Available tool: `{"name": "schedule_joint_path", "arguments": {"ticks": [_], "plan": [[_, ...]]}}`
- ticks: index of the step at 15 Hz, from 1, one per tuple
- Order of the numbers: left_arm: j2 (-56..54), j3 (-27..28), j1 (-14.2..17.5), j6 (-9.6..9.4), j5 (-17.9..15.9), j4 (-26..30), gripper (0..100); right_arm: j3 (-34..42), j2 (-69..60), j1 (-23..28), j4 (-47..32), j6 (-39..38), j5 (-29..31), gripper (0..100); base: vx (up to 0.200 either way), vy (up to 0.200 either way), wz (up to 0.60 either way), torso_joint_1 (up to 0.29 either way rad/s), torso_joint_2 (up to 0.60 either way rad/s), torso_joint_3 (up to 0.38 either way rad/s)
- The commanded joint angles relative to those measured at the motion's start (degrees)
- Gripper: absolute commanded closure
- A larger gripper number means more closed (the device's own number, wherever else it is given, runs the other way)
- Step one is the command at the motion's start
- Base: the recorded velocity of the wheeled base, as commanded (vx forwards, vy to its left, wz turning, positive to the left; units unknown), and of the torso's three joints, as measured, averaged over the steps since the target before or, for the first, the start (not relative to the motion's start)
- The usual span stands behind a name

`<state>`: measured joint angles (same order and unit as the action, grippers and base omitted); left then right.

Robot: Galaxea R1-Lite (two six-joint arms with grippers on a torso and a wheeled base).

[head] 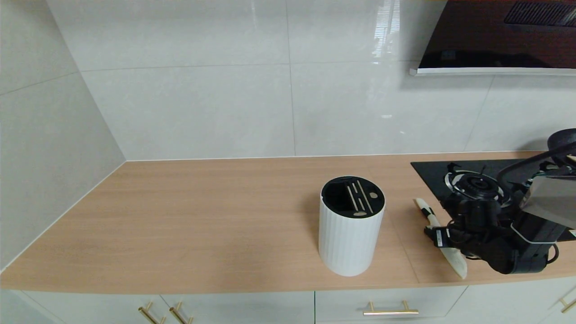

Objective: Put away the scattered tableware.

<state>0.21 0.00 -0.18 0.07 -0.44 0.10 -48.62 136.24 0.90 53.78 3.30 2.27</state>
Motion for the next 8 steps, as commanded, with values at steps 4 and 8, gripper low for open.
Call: {"name": "schedule_joint_path", "arguments": {"ticks": [4,8], "plan": [[0.1,0.0,0.0,0.01,0.0,0.0,0,0.0,0.7,0.0,-0.1,0.1,0.0,100,0.000,0.000,0.00,0.000,0.00,0.000],[0.1,0.0,0.0,-0.16,0.0,-0.1,0,-0.1,0.2,0.0,0.0,0.1,0.0,100,0.000,0.000,0.00,0.000,0.00,0.000]]}}
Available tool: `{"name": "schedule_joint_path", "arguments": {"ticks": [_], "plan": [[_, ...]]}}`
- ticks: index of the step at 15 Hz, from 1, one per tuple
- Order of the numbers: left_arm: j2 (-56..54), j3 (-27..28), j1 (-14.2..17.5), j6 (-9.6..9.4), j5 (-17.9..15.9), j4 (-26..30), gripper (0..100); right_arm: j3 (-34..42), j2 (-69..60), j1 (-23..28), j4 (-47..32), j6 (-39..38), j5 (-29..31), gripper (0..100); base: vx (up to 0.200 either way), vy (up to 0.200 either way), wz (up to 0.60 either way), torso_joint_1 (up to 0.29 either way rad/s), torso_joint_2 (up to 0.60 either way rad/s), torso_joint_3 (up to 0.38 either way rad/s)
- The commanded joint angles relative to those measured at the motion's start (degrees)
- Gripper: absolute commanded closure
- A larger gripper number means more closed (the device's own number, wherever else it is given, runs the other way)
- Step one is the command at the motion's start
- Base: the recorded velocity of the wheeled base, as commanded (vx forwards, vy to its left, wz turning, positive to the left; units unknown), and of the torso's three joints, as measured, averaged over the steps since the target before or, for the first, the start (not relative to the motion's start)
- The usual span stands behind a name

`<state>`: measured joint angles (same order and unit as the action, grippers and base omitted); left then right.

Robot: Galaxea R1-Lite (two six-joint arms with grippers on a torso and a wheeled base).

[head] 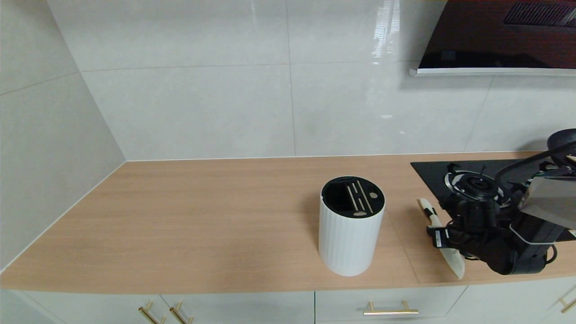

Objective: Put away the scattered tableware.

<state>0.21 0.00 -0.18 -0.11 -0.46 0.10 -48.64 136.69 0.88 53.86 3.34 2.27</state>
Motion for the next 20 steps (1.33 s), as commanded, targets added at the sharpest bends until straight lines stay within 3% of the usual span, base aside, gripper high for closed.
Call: {"name": "schedule_joint_path", "arguments": {"ticks": [1,6,8,10,13,14,15,16,18,20], "plan": [[0.1,0.0,0.0,-0.07,0.0,0.0,0,0.1,-1.6,0.0,-0.1,0.0,0.0,100,0.000,0.000,0.00,0.000,0.00,0.000],[0.1,2.0,0.0,-0.33,-0.2,-0.1,0,4.2,-17.9,-0.1,-0.7,-0.5,0.0,100,0.000,0.000,0.00,0.000,0.00,0.000],[2.2,9.7,0.0,-0.42,-1.7,1.1,0,5.0,-25.6,-0.8,-1.1,-0.5,0.0,100,0.000,0.000,0.00,0.000,0.00,0.000],[16.1,20.4,0.0,-0.68,-9.5,3.2,0,2.3,-34.1,-3.7,-8.2,-0.5,0.1,100,0.000,0.000,0.00,0.000,0.00,0.000],[35.4,35.8,-0.1,-0.07,-15.6,3.0,0,-5.0,-43.4,-12.5,-22.9,-3.4,0.9,100,0.000,0.000,0.00,0.000,0.00,0.000],[41.5,38.9,-0.6,1.52,-16.1,2.7,0,-5.3,-45.7,-15.2,-25.4,-5.4,1.9,100,0.000,0.000,0.00,0.000,0.00,0.000],[47.8,40.7,-3.4,3.89,-16.1,1.0,0,-5.2,-47.7,-17.8,-27.1,-7.2,2.7,100,0.000,0.000,0.00,0.000,0.00,0.000],[52.5,40.9,-8.3,7.05,-16.0,-3.2,0,-5.1,-49.2,-20.4,-28.2,-7.4,3.8,100,0.000,0.000,0.00,0.000,0.00,0.000],[62.8,40.8,-16.4,17.51,-16.1,-16.4,0,-4.4,-51.8,-26.0,-30.7,-7.7,5.8,100,0.000,0.000,0.00,0.000,0.00,0.000],[71.0,40.6,-20.6,23.14,-15.4,-26.6,0,-2.7,-53.5,-30.4,-30.8,-7.9,6.0,100,0.000,0.000,0.00,0.000,0.00,0.000]]}}
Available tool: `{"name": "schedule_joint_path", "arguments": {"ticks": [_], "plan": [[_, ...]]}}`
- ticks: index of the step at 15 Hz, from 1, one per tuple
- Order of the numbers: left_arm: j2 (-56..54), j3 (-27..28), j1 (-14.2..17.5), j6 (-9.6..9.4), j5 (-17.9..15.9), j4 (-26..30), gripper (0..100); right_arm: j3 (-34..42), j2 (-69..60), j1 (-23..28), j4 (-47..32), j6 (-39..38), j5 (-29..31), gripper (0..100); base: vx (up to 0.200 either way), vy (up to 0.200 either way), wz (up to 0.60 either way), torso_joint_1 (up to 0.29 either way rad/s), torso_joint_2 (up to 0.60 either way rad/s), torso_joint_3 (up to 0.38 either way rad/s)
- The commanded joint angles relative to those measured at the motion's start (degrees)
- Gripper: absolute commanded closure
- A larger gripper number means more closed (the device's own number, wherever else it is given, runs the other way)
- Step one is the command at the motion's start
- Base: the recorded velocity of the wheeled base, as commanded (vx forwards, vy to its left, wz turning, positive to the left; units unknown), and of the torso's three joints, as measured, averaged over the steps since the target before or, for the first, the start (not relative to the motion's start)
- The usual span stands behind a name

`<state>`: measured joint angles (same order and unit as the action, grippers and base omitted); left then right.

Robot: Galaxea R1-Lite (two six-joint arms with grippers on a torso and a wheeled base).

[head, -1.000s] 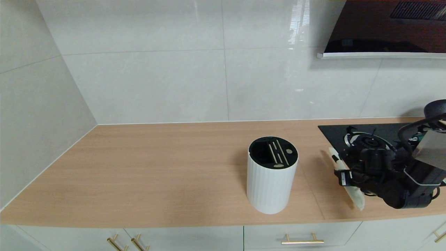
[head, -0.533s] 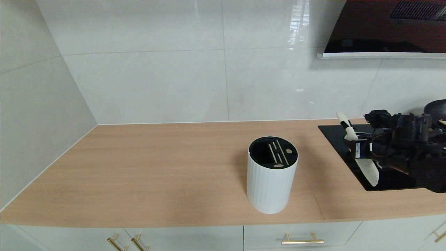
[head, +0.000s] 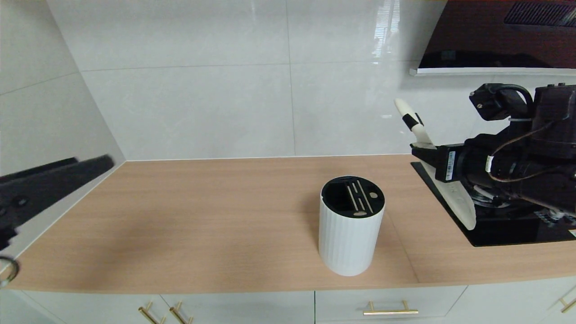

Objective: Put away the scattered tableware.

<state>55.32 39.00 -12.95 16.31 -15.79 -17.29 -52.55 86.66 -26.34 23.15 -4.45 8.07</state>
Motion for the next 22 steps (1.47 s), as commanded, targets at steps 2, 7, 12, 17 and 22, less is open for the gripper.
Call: {"name": "schedule_joint_path", "arguments": {"ticks": [2,7,12,17,22], "plan": [[22.2,3.2,-10.8,9.27,0.1,-14.6,0,2.8,-5.3,-8.5,-0.2,-0.3,0.6,100,0.000,0.000,0.00,0.000,0.00,0.000],[36.5,14.8,-20.1,17.26,-0.1,-16.6,0,4.0,-4.7,-14.0,0.0,-0.6,0.8,100,0.000,0.000,0.00,0.000,0.00,0.000],[42.4,22.3,-25.0,23.42,-0.1,-16.6,0,1.9,-0.2,-21.5,0.2,-5.6,8.0,100,0.000,0.000,0.00,0.000,0.00,0.000],[44.7,23.5,-25.5,23.86,0.8,-16.4,0,0.0,3.5,-25.2,0.8,-7.9,11.9,100,0.000,0.000,0.00,0.000,0.00,0.000],[47.3,24.9,-26.6,24.03,3.9,-16.8,0,0.5,5.1,-26.9,3.2,-7.9,12.3,100,0.000,0.000,0.00,0.000,0.00,0.000]]}}
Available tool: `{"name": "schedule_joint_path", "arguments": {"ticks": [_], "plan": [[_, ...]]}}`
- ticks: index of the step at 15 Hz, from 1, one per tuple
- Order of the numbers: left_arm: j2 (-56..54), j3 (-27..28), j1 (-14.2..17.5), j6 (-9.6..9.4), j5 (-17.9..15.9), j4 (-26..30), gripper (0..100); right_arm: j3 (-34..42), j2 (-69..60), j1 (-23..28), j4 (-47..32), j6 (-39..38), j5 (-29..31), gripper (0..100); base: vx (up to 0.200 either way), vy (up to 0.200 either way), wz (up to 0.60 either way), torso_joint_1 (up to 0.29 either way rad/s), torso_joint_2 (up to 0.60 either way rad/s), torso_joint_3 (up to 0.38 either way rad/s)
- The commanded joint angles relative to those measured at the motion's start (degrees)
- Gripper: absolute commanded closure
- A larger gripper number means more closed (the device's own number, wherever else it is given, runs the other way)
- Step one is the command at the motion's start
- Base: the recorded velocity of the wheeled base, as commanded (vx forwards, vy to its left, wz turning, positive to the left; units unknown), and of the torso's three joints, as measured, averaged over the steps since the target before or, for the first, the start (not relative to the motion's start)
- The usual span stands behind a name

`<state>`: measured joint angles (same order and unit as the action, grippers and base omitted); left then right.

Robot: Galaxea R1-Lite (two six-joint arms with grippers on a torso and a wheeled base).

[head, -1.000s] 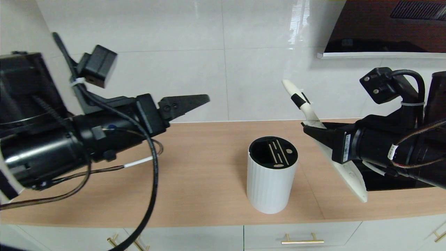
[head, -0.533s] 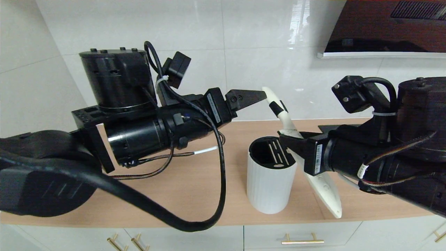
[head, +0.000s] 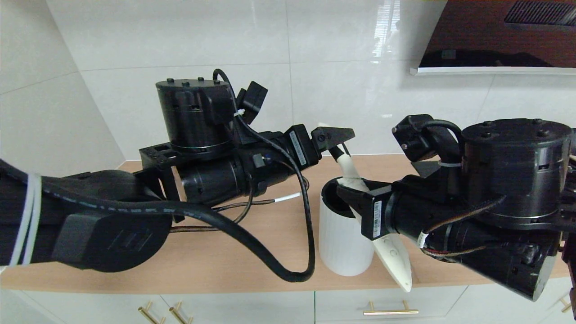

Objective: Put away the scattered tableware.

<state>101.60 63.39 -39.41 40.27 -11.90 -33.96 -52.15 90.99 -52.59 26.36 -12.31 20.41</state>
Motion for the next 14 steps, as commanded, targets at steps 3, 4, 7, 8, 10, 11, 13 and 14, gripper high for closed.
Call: {"name": "schedule_joint_path", "arguments": {"ticks": [3,4,7,8,10,11,13,14], "plan": [[2.3,0.6,-0.4,2.71,-0.1,-2.6,0,0.1,0.8,-0.8,0.2,-0.1,0.0,100,0.000,0.000,0.00,0.000,0.00,0.000],[2.8,0.6,-0.5,2.71,0.0,-2.6,0,0.1,0.7,-0.8,0.5,-0.1,0.0,100,0.000,0.000,0.00,0.000,0.00,0.000],[4.1,0.8,-0.5,2.80,0.1,-2.8,0,0.5,0.7,-0.9,0.9,-0.1,0.0,100,0.000,0.000,0.00,0.000,0.00,0.000],[4.5,1.0,-0.5,2.80,0.6,-2.8,0,0.7,0.7,-1.5,1.3,-0.1,0.0,100,0.000,0.000,0.00,0.000,0.00,0.000],[5.2,1.9,-0.5,2.89,2.5,-2.8,0,1.1,0.8,-2.4,1.5,0.0,0.0,100,0.000,0.000,0.00,0.000,0.00,0.000],[5.2,2.0,-0.6,2.89,2.6,-2.8,0,1.1,0.7,-2.4,1.6,0.0,0.0,100,0.000,0.000,0.00,0.000,0.00,0.000],[5.2,2.0,-0.8,2.89,2.7,-2.8,0,1.1,0.5,-2.4,1.6,0.0,0.0,100,0.000,0.000,0.00,0.000,0.00,0.000],[5.1,2.0,-0.9,2.89,2.7,-2.8,0,1.1,0.6,-2.4,1.6,0.0,0.1,100,0.000,0.000,0.00,0.000,0.00,0.000]]}}
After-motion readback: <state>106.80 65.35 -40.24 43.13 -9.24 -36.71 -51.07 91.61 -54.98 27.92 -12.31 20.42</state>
